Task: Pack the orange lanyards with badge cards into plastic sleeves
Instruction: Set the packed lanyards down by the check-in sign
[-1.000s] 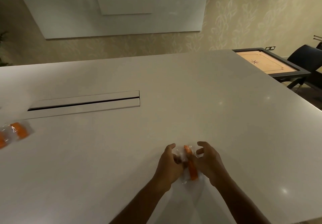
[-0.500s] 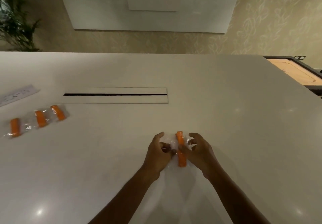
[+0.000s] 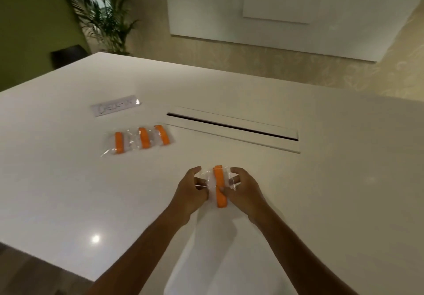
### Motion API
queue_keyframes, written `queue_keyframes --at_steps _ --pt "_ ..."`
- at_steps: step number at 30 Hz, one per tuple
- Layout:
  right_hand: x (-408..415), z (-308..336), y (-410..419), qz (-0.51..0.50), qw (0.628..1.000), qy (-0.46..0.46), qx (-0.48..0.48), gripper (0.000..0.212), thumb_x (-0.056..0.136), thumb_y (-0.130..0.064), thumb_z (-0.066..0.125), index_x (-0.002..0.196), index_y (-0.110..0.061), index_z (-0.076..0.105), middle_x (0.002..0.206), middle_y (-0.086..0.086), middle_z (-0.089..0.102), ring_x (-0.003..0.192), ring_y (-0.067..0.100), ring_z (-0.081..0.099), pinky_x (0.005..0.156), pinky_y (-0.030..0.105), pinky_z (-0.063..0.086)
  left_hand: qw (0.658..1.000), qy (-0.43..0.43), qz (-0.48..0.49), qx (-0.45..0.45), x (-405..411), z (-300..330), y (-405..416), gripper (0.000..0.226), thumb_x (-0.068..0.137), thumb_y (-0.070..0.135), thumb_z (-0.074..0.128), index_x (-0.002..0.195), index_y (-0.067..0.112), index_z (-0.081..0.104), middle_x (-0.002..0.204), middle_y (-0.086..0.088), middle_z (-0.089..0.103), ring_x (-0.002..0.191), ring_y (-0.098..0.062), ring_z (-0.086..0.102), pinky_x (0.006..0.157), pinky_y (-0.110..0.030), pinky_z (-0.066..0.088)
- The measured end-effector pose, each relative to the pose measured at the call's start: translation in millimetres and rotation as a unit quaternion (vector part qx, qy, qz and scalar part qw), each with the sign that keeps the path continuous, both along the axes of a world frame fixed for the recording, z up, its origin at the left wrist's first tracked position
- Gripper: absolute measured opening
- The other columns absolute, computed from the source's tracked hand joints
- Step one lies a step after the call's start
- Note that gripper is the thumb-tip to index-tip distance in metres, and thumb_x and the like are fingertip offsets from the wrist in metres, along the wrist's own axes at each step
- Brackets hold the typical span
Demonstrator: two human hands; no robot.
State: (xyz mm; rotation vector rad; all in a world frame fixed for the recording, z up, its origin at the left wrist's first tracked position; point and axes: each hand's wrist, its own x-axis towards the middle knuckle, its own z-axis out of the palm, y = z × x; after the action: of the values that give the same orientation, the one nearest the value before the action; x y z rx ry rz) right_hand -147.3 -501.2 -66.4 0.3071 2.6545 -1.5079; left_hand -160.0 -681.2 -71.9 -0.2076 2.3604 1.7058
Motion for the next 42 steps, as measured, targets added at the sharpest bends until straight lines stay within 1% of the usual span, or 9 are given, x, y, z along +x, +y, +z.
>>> queue_keyframes --at_steps 4,9,14,19,24,27,31,34,42 --pt "-35.0 0.2 -69.2 0.043 0.999 0.006 0.010 0.071 0.086 -0.032 0.086 0.148 -0.024 0.052 0.121 0.001 0.068 0.105 0.019 0.064 0.070 0.018 0.048 1.000 0.001 0.024 -0.010 -20.6 -0.6 -70.3 0.073 0.094 0.005 0.074 0.154 0.027 0.039 0.127 -0.005 0.064 0.105 -0.017 0.066 0.083 -0.028 0.059" --pt "-73.3 2.7 -159.2 0.087 0.996 0.000 0.013 0.073 0.087 -0.032 0.086 0.149 -0.023 0.051 0.130 0.005 0.068 0.113 0.022 0.066 0.093 0.033 0.059 0.997 -0.006 0.079 -0.014 -43.5 0.2 -154.1 0.076 0.092 -0.007 0.070 0.153 0.027 0.041 0.114 -0.004 0.067 0.099 -0.022 0.069 0.081 -0.038 0.065" --pt "-101.8 6.9 -235.0 0.119 0.993 0.004 -0.004 0.075 0.088 -0.037 0.084 0.151 -0.022 0.048 0.138 0.007 0.066 0.121 0.025 0.065 0.093 0.032 0.055 0.993 0.007 0.118 -0.011 -60.3 6.7 -222.3 0.080 0.089 -0.011 0.071 0.154 0.025 0.040 0.109 -0.005 0.068 0.092 -0.024 0.072 0.079 -0.040 0.065" --pt "-128.7 16.7 -303.2 0.153 0.988 0.003 -0.006 0.075 0.089 -0.030 0.083 0.154 -0.017 0.048 0.142 0.010 0.065 0.126 0.027 0.065 0.104 0.040 0.057 0.986 0.018 0.163 -0.011 -80.4 10.8 -289.1 0.081 0.088 -0.012 0.071 0.155 0.021 0.040 0.107 -0.005 0.067 0.089 -0.024 0.071 0.078 -0.043 0.064" --pt "-155.6 18.7 -354.5 0.179 0.984 -0.011 -0.002 0.076 0.092 -0.025 0.080 0.157 -0.013 0.044 0.147 0.011 0.062 0.133 0.028 0.061 0.112 0.042 0.052 0.980 0.025 0.199 -0.009 -100.6 7.0 -337.5 0.083 0.087 -0.014 0.071 0.157 0.017 0.038 0.103 -0.003 0.066 0.088 -0.020 0.068 0.068 -0.034 0.060" --pt "-169.2 17.1 -375.9 0.187 0.982 -0.021 -0.016 0.077 0.092 -0.023 0.080 0.158 -0.014 0.042 0.148 0.011 0.061 0.134 0.028 0.060 0.112 0.043 0.052 0.976 0.027 0.212 -0.026 -114.7 2.9 -357.8 0.084 0.086 -0.012 0.073 0.157 0.015 0.037 0.102 -0.002 0.064 0.087 -0.018 0.067 0.062 -0.029 0.055" --pt "-181.9 11.7 -392.5 0.193 0.980 -0.030 -0.027 0.078 0.091 -0.023 0.081 0.158 -0.014 0.042 0.151 0.011 0.059 0.136 0.028 0.059 0.111 0.042 0.053 0.974 0.027 0.218 -0.048 -131.5 -3.8 -376.0 0.084 0.086 -0.009 0.075 0.157 0.013 0.036 0.115 -0.012 0.064 0.091 -0.022 0.065 0.062 -0.026 0.052" --pt "-187.9 5.5 -397.2 0.193 0.980 -0.035 -0.031 0.076 0.092 -0.023 0.080 0.158 -0.014 0.044 0.152 0.010 0.059 0.137 0.028 0.058 0.112 0.043 0.052 0.973 0.018 0.224 -0.052 -141.5 -9.9 -381.4 0.082 0.087 -0.009 0.075 0.157 0.014 0.036 0.117 -0.010 0.062 0.097 -0.027 0.065 0.060 -0.026 0.052" --pt "-189.5 -5.4 -388.2 0.204 0.978 -0.030 -0.012 0.068 0.091 -0.026 0.076 0.154 -0.016 0.050 0.152 0.005 0.059 0.134 0.023 0.061 0.109 0.034 0.051 0.972 0.015 0.212 -0.103 -149.3 -16.8 -381.1 0.074 0.089 -0.001 0.075 0.154 0.014 0.042 0.119 -0.011 0.067 0.103 -0.029 0.066 0.075 -0.035 0.058"
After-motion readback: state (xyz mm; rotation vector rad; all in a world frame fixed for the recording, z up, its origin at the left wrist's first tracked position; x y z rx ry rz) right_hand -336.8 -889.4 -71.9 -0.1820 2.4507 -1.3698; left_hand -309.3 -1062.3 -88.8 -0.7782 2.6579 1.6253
